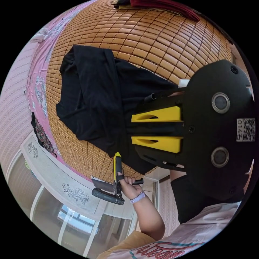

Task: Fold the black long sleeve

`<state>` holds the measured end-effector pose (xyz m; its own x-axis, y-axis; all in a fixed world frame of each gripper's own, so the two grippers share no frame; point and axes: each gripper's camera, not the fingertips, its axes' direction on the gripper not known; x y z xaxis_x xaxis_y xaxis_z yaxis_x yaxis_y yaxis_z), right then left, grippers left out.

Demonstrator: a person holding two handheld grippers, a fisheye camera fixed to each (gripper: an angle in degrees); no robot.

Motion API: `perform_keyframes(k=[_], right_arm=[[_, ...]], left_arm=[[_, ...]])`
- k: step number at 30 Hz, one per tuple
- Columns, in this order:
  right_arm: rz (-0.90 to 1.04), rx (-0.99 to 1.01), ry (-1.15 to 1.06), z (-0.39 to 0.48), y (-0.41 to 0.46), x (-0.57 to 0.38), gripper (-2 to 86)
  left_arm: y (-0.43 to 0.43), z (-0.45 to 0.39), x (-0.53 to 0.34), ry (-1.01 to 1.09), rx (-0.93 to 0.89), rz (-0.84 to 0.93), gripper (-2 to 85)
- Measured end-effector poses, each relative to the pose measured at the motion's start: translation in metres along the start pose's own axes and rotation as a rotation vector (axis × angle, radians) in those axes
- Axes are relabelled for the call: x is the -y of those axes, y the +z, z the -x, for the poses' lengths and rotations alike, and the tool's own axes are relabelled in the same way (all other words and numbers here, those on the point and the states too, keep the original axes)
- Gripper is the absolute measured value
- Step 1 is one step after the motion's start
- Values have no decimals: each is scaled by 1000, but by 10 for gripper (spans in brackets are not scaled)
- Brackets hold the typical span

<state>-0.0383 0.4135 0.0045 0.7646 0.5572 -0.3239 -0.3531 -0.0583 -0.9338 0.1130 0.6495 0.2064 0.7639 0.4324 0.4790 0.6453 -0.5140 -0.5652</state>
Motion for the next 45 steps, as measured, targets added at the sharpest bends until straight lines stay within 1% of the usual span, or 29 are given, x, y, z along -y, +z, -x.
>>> perform_keyframes(k=[3,5,6,8,9,11,15,16,18,19,20,24,27,29,30,32,33,35,37,38,39,40,42,43,44,45], right_arm=[[-19,-17,21,-6,-11,3,77],[-70,-103,34,-8,-23,1,69],[-88,-130,39,-8,-26,1,67],[-126,-176,66,-13,-36,0,65],[-127,-175,78,-15,-37,0,65],[-125,-152,114,-24,-43,3,67],[-135,-143,108,-30,-48,11,69],[-135,-143,106,-32,-48,14,70],[-138,-142,111,-37,-49,19,72],[-138,-147,114,-42,-49,23,74],[-140,-164,112,-46,-51,27,76],[-160,-218,98,-67,-59,49,82],[-197,-245,107,-94,-65,81,91],[-229,-257,119,-118,-66,116,106],[-239,-260,130,-124,-65,126,110],[-271,-262,157,-148,-62,165,125],[-273,-269,172,-155,-61,175,130],[-245,-290,179,-175,-49,211,139],[-192,-313,185,-187,-40,232,134],[-158,-374,202,-190,-39,241,123],[-163,-410,185,-190,-40,244,105],[-188,-431,165,-190,-42,249,68],[-175,-367,117,-189,-47,257,50],[-165,-340,73,-187,-48,262,50],[-156,-337,72,-188,-49,266,55],[-156,-331,82,-189,-51,269,61]], left_arm=[[-29,-11,6,125,-4,-3,-9],[-57,-26,11,239,-36,-5,-10],[-63,-29,12,261,-52,-10,-10],[-90,-36,11,322,-155,-51,-10],[-95,-36,9,322,-185,-61,-10],[-111,-23,0,259,-276,-90,-9],[-109,17,-24,63,-254,-133,-7],[-99,33,-31,4,-237,-123,-5],[-74,53,-41,-30,-208,-69,3],[-56,66,-46,-70,-172,-2,12],[-44,76,-49,-100,-179,46,36],[-45,95,-47,-125,-148,42,56],[-65,103,-21,-59,-60,-59,54],[-73,106,20,27,-12,-157,53],[-73,107,33,46,-10,-176,54],[-68,107,91,114,-15,-248,66],[-66,107,105,127,-15,-267,68],[-51,107,162,166,-39,-307,79],[-40,107,203,177,-94,-269,85],[-33,103,225,193,-78,-255,88],[-29,100,234,205,-57,-246,90],[-19,92,250,239,-15,-204,95],[-2,80,266,287,22,-112,101],[9,73,274,305,51,-33,98],[10,67,276,316,107,-52,89],[9,64,276,329,110,-65,78]])
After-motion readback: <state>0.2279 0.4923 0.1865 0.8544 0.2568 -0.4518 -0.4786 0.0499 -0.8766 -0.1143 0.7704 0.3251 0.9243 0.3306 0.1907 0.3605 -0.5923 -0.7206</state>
